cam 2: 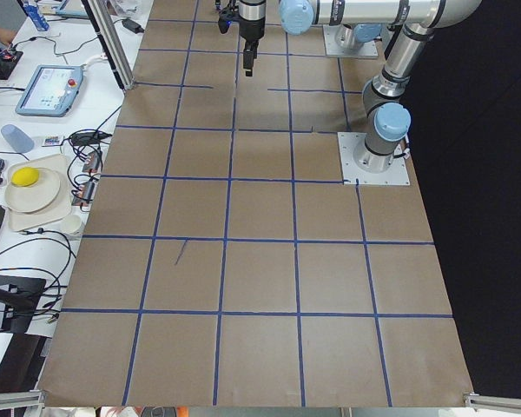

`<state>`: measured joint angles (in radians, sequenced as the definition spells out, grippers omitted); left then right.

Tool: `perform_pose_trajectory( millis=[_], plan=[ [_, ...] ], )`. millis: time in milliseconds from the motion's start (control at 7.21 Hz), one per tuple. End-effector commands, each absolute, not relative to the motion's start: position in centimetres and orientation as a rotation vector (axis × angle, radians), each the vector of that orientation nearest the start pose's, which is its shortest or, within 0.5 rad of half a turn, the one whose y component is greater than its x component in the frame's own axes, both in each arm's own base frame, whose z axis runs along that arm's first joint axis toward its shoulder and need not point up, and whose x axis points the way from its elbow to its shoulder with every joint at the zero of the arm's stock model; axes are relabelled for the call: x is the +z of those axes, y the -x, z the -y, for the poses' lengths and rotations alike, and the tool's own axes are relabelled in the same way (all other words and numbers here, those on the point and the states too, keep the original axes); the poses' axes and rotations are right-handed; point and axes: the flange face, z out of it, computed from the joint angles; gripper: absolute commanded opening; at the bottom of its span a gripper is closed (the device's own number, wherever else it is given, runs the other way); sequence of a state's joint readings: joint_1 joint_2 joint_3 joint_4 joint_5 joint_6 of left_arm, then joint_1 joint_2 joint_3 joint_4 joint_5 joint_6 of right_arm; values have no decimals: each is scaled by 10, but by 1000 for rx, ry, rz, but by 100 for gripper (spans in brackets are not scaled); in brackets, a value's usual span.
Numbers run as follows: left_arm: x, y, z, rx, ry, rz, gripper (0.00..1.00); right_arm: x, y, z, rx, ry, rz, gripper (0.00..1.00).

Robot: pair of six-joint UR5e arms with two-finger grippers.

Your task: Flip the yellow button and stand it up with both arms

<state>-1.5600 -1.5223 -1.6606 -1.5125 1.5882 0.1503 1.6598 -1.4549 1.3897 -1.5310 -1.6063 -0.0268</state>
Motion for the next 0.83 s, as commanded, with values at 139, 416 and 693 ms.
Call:
perform_pose_trajectory(
  millis=[139,416,693],
  plan=[
    [473,127,473,-24,-220,-3113,100,510,-177,530,-33,192,-3172,98],
    [473,127,473,-24,-222,-3114,100,510,-177,530,-31,197,-3172,98],
    [474,127,472,-26,-220,-3114,100,512,-177,529,-43,194,-3171,98]
  ],
)
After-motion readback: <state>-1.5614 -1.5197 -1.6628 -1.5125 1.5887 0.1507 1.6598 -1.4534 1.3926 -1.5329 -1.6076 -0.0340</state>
